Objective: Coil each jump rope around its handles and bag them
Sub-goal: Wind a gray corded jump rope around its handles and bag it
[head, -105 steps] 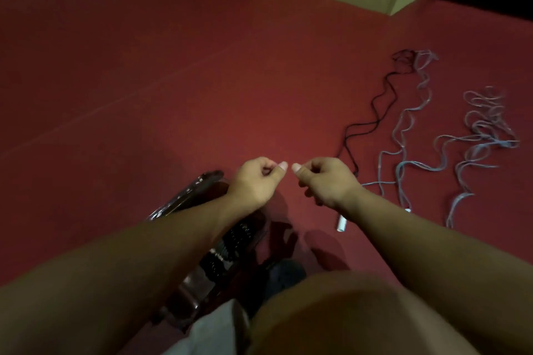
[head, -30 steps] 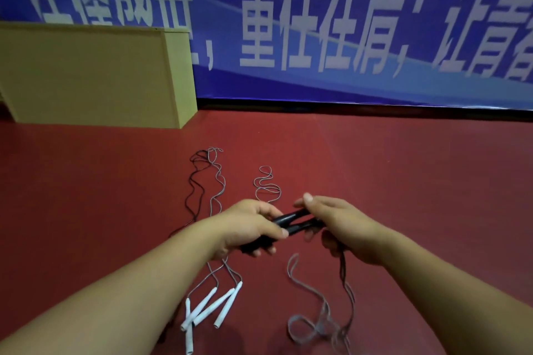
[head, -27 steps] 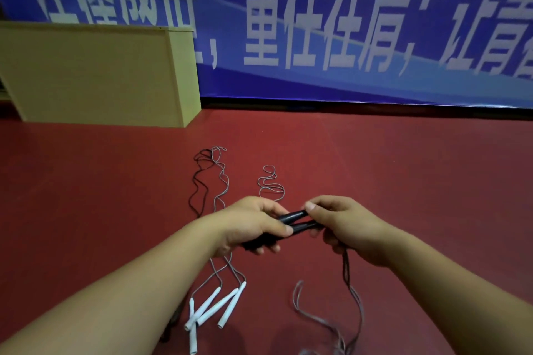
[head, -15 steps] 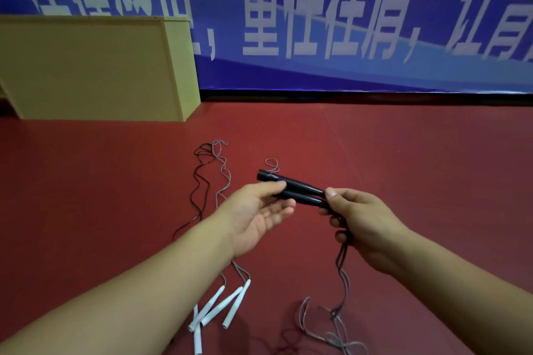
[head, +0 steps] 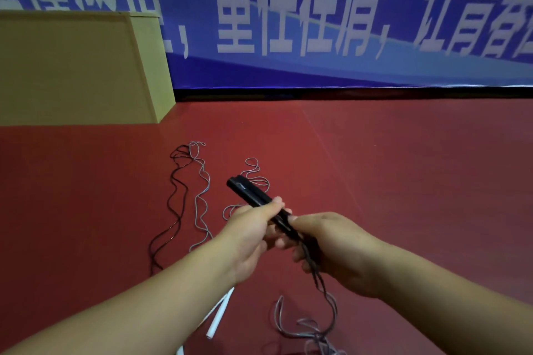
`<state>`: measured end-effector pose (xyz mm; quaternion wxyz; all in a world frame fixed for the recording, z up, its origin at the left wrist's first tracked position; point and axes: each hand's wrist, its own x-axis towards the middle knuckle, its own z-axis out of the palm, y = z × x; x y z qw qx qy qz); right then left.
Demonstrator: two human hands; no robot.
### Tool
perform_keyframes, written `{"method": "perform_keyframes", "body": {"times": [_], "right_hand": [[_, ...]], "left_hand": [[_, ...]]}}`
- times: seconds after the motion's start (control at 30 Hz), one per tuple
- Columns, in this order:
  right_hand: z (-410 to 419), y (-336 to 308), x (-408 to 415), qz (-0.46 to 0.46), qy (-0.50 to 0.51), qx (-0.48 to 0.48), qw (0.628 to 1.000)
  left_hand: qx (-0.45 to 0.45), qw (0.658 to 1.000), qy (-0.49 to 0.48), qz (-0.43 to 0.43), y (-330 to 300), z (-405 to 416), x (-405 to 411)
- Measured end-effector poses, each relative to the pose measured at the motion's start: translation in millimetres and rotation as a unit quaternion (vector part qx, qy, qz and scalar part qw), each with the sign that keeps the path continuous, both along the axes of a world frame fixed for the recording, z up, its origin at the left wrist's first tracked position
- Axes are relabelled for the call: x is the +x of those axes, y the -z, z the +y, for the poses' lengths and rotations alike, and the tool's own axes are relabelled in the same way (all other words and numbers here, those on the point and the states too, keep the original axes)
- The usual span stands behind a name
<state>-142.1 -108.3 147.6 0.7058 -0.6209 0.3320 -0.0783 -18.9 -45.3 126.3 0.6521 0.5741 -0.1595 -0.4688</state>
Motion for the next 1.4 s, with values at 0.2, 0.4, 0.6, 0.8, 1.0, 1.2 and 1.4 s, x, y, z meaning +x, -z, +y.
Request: {"method": "perform_keyframes", "body": {"times": [0.2,0.4,0.6,0.8,1.0,1.2,1.4], "right_hand": [[-5,11,1,0.031,-0.032,-0.061,0.997],[-9,13,12,0.060,-0.091,-0.130,0.985],[-25,16,10,0.075,-0.129,-0.138,0.979],[-36,19,5,0.093,-0.162,-0.203,0.961],[-38,21,4,0.142,-0.166,-0.267,0.939],[-39,23,3,0.143,-0.132,-0.293,0.936],[-33,7,0,0.004,-0.022,-0.287,0.958]], "left_hand": [[-0.004,0.998,-0.069,0.006,8,-2,14],[-0.044,0.990,-0.131,0.023,-8,-2,31],[-0.046,0.985,-0.159,-0.038,-16,9,44],[-0.011,0.957,-0.191,-0.218,-11,20,68],[0.060,0.886,-0.159,-0.432,1,30,84],[0.187,0.772,-0.056,-0.605,7,35,87],[0.123,0.791,0.174,-0.573,-4,42,66]]}}
